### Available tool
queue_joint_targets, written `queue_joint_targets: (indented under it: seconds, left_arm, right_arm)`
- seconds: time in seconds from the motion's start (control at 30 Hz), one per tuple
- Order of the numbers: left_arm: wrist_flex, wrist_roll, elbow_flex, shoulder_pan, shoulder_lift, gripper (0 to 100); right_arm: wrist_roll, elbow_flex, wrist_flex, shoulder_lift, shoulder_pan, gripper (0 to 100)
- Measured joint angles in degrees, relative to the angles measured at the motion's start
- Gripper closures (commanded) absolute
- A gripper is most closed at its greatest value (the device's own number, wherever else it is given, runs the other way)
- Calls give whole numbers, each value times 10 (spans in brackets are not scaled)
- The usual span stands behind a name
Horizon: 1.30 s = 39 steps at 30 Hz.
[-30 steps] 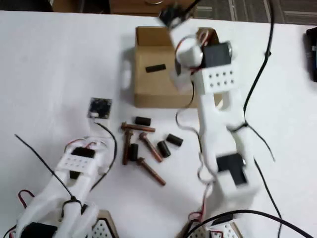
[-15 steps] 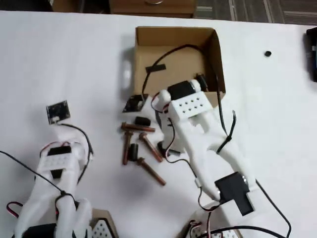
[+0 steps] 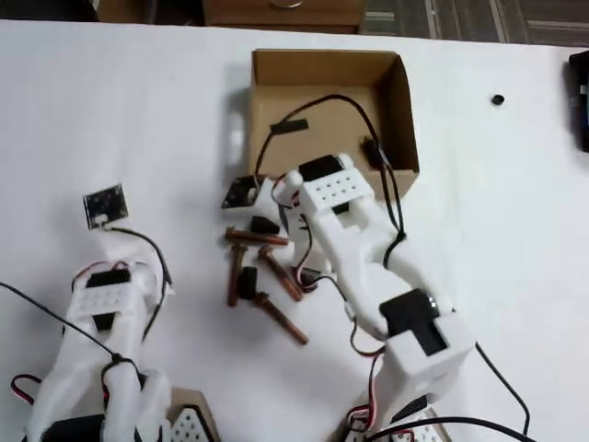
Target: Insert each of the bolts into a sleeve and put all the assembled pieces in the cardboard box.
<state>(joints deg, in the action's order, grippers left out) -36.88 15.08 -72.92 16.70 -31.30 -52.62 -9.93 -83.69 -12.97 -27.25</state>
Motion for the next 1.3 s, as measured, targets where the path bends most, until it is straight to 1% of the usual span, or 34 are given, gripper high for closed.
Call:
queue_joint_targets:
  seconds: [0.17,0.37,0.67,1.0,1.3]
  left_arm:
    - [0,0,0,0,0,978]
    - [0,0,0,0,0,978]
    - [0,0,0,0,0,978]
    - [0,0,0,0,0,978]
    - [0,0,0,0,0,978]
  right_arm:
    - [0,-1,17,-30,0,706]
    - [0,-2,22,-45,28,767]
    - [1,-33,24,-45,34,766]
    - [1,-55,74,-45,37,766]
    - [1,-59,83,-45,37,766]
